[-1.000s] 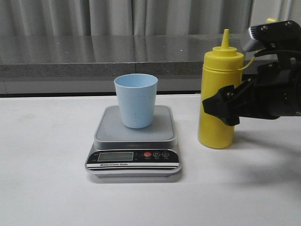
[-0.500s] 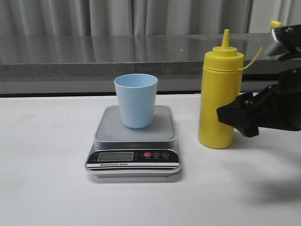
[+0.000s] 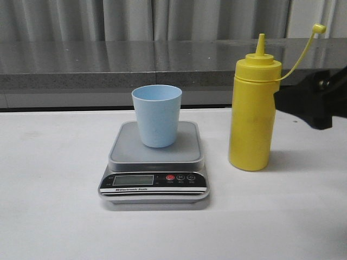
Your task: Pour seasoning into cup on scale with both arms
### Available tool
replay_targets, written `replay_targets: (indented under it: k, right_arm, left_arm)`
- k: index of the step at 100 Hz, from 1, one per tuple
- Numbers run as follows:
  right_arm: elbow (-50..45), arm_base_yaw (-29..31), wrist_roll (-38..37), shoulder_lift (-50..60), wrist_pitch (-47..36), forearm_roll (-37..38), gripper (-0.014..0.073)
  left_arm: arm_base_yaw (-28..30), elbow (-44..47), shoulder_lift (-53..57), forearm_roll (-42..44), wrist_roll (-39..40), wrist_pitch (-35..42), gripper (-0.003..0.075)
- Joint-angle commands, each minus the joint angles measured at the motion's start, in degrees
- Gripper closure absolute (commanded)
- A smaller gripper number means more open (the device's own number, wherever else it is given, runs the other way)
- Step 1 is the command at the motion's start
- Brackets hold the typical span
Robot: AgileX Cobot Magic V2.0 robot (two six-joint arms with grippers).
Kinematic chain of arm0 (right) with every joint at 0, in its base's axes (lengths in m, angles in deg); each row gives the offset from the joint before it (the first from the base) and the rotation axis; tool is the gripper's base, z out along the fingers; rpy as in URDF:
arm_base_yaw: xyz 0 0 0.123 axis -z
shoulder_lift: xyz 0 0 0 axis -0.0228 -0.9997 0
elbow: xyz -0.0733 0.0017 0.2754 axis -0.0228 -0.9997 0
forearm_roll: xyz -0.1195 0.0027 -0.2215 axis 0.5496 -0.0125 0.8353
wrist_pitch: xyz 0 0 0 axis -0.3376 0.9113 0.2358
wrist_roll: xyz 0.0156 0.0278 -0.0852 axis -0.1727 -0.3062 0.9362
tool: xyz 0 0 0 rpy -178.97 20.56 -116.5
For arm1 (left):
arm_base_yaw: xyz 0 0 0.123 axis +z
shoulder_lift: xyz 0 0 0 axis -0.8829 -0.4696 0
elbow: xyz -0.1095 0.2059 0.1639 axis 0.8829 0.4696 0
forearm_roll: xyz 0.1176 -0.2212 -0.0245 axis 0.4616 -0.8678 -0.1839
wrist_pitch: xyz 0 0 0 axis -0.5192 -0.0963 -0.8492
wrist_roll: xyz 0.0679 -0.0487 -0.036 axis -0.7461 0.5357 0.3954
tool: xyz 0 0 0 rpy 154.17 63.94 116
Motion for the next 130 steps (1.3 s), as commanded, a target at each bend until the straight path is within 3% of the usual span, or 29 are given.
replay_targets:
  k: [1,49,99,130]
  right_arm:
    - [0.9,0.4,0.4,5.6,-0.2,-1.3,-0.0053]
    - [10.7,0.4,0.4,27.4,36.0,-3.1,-0.0053]
    - [10.6,0.4,0.4,47.0,50.8,-3.0,-0.0053]
    - [5.4,0.4,0.4,56.7,49.7,-3.0,-0.0053]
  left_arm:
    - [0.2,-1.8,-0.4,-0.1,0.2,4.4,0.074]
    - [0.2,-1.8,-0.4,-0.1,0.2,4.4,0.074]
    - [0.2,-1.8,-0.4,-0.1,0.2,4.4,0.074]
    - [0.2,-1.8,-0.4,-0.1,0.2,4.4,0.074]
